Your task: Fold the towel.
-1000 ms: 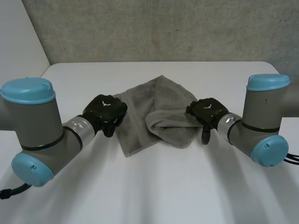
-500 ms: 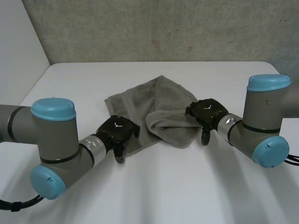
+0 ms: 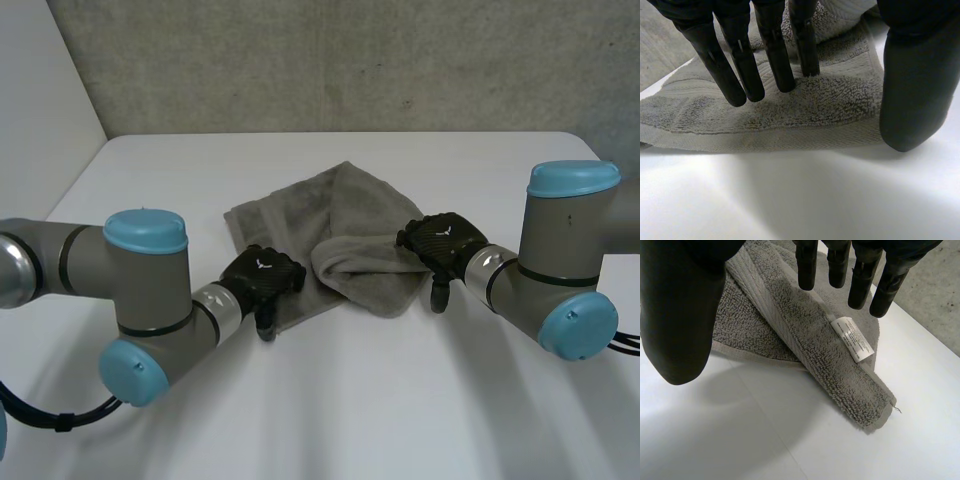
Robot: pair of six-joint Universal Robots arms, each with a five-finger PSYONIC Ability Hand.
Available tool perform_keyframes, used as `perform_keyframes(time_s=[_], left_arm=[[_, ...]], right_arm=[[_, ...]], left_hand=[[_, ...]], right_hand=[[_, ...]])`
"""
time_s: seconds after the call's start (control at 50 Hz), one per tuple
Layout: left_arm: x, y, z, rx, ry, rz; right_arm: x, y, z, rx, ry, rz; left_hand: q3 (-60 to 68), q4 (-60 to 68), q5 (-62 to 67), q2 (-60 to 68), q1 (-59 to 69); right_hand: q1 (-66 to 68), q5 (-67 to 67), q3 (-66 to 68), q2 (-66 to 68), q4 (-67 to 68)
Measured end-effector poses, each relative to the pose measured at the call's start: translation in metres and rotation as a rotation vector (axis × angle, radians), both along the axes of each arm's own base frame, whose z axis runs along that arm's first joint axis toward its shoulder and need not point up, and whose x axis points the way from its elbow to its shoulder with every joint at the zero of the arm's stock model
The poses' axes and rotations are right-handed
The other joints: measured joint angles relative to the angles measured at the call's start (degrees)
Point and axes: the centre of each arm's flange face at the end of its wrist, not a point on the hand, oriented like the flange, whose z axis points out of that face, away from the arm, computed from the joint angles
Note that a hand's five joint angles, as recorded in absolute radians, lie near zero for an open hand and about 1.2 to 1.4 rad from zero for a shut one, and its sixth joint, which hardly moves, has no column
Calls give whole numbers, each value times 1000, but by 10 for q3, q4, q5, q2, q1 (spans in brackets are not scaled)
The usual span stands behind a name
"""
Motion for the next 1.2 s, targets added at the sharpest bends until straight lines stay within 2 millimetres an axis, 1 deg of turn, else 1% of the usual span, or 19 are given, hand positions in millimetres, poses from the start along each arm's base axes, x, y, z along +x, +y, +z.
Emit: perform_keyframes(time_s=[0.3, 0.5, 0.56, 0.64, 0.68, 0.74, 0.76, 0.8, 0.88, 0.96, 1.04, 1.1, 1.12, 1.14, 1.18, 1.2], left_arm=[[-10, -3, -1, -16, 8, -18], [-13, -4, 2, -29, 17, -22], [-14, -5, 4, -34, 20, -22], [-15, -5, 6, -38, 23, -22], [-14, -4, 7, -37, 23, -22], [-14, -3, 7, -33, 20, -23], [-13, -3, 7, -31, 20, -23], [-13, -1, 7, -28, 18, -23], [-11, 2, 8, -22, 16, -24], [-9, 5, 11, -19, 16, -23], [-8, 7, 15, -22, 21, -22], [-7, 8, 18, -25, 26, -21], [-7, 8, 19, -27, 28, -21], [-7, 8, 21, -29, 30, -20], [-7, 8, 22, -32, 33, -20], [-7, 8, 24, -34, 35, -20]], right_arm=[[0, -1, 0, -2, 1, -1], [-1, -1, 0, -2, 2, 0], [0, -1, 0, -2, 2, 0], [0, 0, 0, -2, 0, 2], [1, 0, 1, -3, -4, 3], [2, -1, 2, -7, -11, 4], [2, -1, 4, -10, -14, 4], [4, -2, 5, -18, -20, 7], [8, -4, 8, -30, -31, 11], [16, -6, 2, -24, -47, 16], [27, -6, -9, -1, -65, 21], [33, -4, -18, 20, -73, 26], [35, -3, -21, 27, -75, 29], [38, -1, -24, 32, -77, 33], [41, 1, -26, 34, -83, 39], [44, 2, -25, 31, -90, 42]], left_hand=[[101, 106, 94, 102, 103], [165, 168, 160, 165, 168], [204, 208, 198, 206, 206], [290, 293, 283, 289, 291], [378, 380, 371, 378, 378], [459, 457, 448, 446, 426], [485, 481, 469, 460, 439], [499, 492, 475, 462, 441], [502, 492, 476, 462, 441], [503, 492, 476, 462, 441], [503, 492, 476, 462, 441], [503, 492, 476, 462, 441], [503, 492, 476, 462, 441], [503, 492, 476, 462, 441], [503, 492, 476, 462, 441], [503, 492, 476, 462, 441]], right_hand=[[0, 0, 0, 0, 0], [0, 0, 0, 0, 0], [0, 0, 0, 0, 0], [0, 0, 0, 0, 0], [0, 0, 0, 0, 0], [0, 0, 0, 0, 0], [0, 0, 0, 0, 0], [0, 0, 0, 0, 0], [4, 2, 2, 2, 1], [48, 52, 43, 44, 38], [98, 108, 99, 93, 93], [168, 174, 166, 163, 162], [206, 206, 200, 203, 194], [267, 269, 264, 265, 258], [344, 346, 336, 337, 334], [481, 479, 471, 462, 464]])
